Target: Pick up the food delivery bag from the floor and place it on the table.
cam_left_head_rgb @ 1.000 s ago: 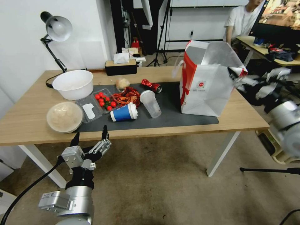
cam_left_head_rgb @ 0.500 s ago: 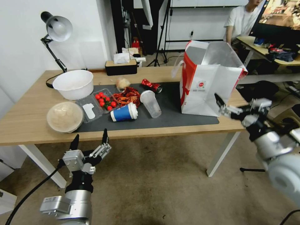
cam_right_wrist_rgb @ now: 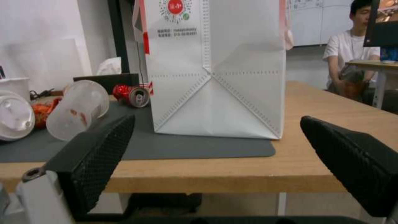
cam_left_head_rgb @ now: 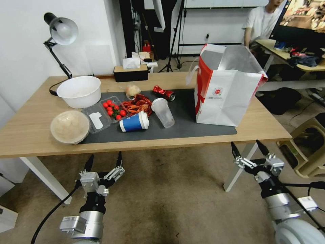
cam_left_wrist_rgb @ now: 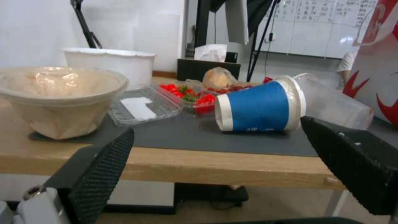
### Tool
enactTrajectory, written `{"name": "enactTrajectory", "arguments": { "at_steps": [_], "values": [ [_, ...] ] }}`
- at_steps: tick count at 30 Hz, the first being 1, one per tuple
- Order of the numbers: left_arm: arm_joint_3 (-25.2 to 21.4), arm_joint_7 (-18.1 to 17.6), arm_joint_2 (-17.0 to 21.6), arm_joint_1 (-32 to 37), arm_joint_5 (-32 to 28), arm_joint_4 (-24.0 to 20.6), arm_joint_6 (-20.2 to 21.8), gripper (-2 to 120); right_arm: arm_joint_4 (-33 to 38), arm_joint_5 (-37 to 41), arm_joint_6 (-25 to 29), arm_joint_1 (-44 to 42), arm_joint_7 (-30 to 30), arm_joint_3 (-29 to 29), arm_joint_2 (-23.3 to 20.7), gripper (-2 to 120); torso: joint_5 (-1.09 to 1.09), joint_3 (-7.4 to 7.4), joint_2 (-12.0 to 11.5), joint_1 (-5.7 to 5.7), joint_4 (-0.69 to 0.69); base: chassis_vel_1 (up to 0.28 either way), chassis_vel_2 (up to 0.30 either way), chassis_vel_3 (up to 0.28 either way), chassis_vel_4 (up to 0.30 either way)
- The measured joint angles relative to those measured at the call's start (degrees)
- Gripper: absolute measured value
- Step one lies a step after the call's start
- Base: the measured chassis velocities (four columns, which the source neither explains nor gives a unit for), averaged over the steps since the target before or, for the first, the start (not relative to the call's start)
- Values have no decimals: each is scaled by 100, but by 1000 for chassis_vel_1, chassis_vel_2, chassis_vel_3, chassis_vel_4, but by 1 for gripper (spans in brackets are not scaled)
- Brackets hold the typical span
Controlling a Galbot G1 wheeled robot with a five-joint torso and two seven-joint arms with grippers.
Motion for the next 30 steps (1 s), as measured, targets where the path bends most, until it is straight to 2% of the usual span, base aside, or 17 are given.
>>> {"name": "enactTrajectory", "arguments": {
  "at_steps": [3,12,30],
  "values": [
    [-14,101,-39,-48,53,152,-157,100,-137,-52,7,133,-41,-84,58,100,1,0,0,0,-1,0,0,0,0],
    [-78,66,-14,-32,80,371,-423,100,-230,-3,-104,302,-100,-184,-4,100,1,0,0,0,0,0,0,0,0],
    [-125,18,-29,-65,115,379,-386,100,-240,34,-118,330,-80,-230,-47,100,1,0,0,0,-1,0,0,0,0]
  ]
}}
